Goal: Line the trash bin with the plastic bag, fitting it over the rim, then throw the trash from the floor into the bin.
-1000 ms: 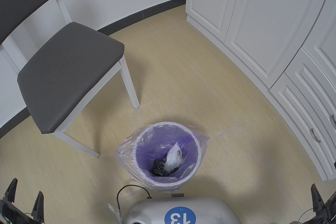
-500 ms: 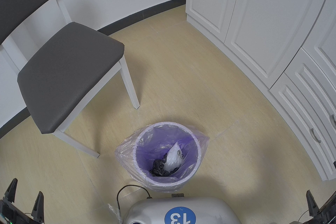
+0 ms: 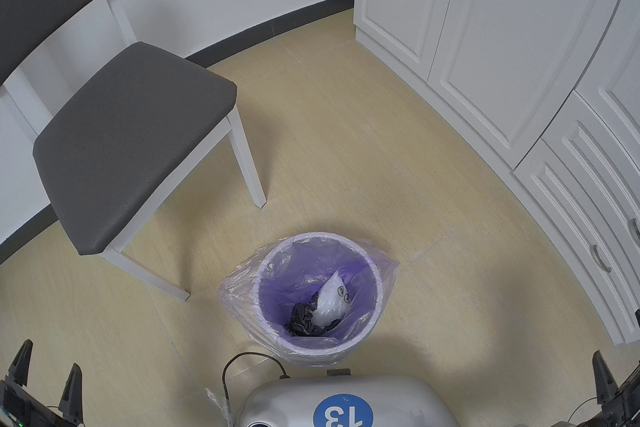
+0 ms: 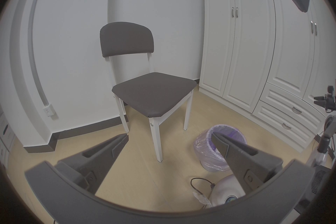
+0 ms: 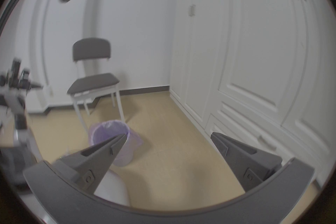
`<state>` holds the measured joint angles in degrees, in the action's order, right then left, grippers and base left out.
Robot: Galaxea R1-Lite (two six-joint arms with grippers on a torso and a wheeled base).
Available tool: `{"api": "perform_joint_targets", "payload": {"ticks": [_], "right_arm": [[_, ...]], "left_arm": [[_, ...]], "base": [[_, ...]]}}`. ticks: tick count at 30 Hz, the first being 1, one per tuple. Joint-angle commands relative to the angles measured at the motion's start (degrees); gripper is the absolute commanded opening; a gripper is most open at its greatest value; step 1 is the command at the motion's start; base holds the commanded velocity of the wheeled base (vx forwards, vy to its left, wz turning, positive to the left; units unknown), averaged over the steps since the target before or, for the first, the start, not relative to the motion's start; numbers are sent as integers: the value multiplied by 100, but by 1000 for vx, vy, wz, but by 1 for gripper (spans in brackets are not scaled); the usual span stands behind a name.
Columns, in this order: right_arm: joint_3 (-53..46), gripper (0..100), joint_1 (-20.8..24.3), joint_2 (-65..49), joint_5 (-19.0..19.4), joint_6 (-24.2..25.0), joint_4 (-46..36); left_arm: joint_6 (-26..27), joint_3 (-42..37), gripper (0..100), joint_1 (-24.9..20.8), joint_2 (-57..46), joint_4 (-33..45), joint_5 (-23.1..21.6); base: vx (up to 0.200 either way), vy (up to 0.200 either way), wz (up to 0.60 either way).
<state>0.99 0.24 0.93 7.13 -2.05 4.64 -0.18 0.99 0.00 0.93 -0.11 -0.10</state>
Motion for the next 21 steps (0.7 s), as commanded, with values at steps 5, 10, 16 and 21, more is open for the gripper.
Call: {"api": "perform_joint_targets", "payload": {"ticks": [5, 10, 16, 21], "right_arm": [[-99, 100, -7, -93, -256, 1391, -7], [-99, 100, -7, -93, 500, 706, -34], [-99, 100, -7, -93, 139, 363, -157], [-90, 100, -24, -93, -1074, 170, -508]], "left_arm": [[-87, -99, 100, 0, -84, -7, 80], [-34, -99, 100, 0, -84, -7, 80], [-26, -99, 100, 0, -84, 2, 71], [-70, -99, 100, 0, -84, -7, 80]], "base": [[0, 0, 0], [0, 0, 0], [0, 0, 0], [0, 0, 0]]}}
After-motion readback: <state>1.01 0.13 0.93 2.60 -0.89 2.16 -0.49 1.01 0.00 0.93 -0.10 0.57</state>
